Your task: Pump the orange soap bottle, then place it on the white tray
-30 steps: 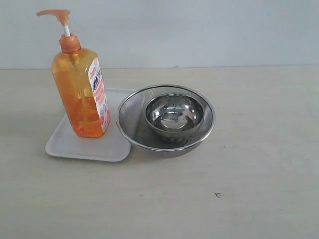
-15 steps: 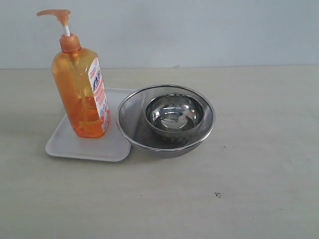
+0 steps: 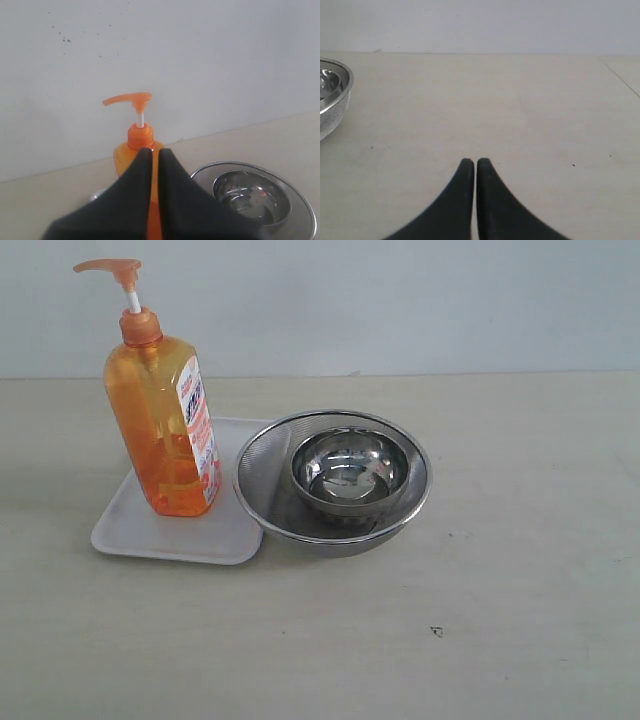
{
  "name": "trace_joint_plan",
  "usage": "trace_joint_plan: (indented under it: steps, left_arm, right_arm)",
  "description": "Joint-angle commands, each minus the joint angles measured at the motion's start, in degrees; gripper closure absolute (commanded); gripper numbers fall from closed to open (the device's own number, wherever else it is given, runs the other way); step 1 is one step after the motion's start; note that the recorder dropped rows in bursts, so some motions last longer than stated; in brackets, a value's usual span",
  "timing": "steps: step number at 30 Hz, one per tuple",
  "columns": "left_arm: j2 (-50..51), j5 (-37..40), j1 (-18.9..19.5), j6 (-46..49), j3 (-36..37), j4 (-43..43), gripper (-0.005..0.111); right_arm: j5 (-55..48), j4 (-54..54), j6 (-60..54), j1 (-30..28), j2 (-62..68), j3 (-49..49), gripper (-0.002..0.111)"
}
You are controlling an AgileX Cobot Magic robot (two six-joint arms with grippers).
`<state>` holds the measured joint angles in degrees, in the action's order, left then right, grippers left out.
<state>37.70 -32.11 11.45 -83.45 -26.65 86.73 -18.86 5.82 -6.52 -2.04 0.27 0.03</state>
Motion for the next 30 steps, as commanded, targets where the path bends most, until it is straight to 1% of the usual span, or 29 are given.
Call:
trace_joint_plan:
  steps: [1, 5, 30]
  left_arm:
    - [-0.3, 0.0, 0.0, -0.5, 0.2, 0.1, 0.102]
    - [-0.3, 0.0, 0.0, -0.5, 0.2, 0.1, 0.102]
    - [-0.3, 0.0, 0.0, -0.5, 0.2, 0.1, 0.102]
  right_arm:
    - [0.3, -4.1, 4.7, -0.3, -0.3, 0.0, 0.108]
    - [0.3, -6.2, 6.0, -0.3, -0.3, 0.0, 0.108]
    - [0.4, -6.2, 6.0, -0.3, -0.3, 0.0, 0.108]
